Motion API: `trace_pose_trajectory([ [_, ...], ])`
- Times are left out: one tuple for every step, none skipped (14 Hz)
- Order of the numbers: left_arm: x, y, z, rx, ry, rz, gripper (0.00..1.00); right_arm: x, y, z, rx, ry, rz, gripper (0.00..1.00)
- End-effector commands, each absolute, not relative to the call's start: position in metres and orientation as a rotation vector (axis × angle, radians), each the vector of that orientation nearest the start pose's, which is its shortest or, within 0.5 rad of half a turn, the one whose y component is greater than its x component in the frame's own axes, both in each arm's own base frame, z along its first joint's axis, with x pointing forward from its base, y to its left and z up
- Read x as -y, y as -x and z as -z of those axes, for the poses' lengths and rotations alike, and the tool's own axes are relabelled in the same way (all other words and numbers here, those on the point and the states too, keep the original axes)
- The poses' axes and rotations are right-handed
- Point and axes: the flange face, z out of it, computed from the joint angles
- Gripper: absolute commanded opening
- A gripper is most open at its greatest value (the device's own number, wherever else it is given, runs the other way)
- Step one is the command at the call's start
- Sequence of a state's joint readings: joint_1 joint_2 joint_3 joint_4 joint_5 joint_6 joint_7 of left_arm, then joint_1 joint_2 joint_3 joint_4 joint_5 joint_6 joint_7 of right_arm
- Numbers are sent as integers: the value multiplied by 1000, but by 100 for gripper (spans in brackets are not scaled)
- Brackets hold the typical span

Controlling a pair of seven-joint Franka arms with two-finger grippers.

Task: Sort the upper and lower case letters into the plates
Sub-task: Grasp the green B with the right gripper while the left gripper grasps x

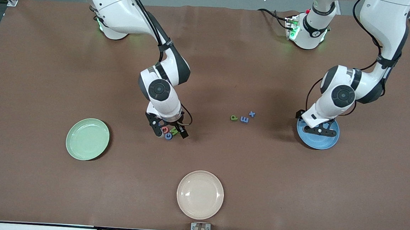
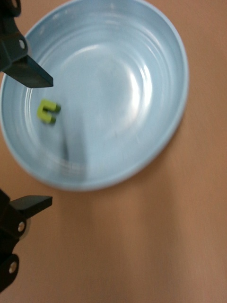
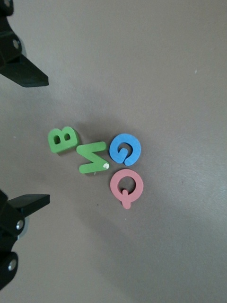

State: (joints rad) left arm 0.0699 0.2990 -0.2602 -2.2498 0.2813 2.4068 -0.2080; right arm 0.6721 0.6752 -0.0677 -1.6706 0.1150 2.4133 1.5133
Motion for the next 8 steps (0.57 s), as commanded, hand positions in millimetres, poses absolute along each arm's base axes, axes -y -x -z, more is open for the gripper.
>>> trace_pose_trajectory([
  [144, -519, -244, -368, 2994, -121, 100, -398, -564, -211, -1355, 2754, 16, 99],
  [171, -517, -248, -431, 3000, -102, 100, -398, -564, -206, -1340, 2767, 11, 99],
  [201, -514, -247, -511, 3007, -97, 100, -400, -565, -205, -1321, 2774, 15, 98],
  [228, -509, -247, -580, 3008, -91, 100, -401, -567, -201, -1306, 2783, 15, 97],
  [251, -503, -247, -629, 3006, -86, 100, -403, -570, -191, -1307, 2789, 12, 97],
  [269, -500, -238, -661, 3010, -102, 100, -407, -573, -183, -1319, 2784, 10, 95],
  [281, -501, -232, -687, 3015, -105, 100, -411, -577, -182, -1319, 2781, 11, 93],
  [295, -499, -230, -720, 3017, -100, 99, -412, -577, -181, -1320, 2780, 10, 93],
])
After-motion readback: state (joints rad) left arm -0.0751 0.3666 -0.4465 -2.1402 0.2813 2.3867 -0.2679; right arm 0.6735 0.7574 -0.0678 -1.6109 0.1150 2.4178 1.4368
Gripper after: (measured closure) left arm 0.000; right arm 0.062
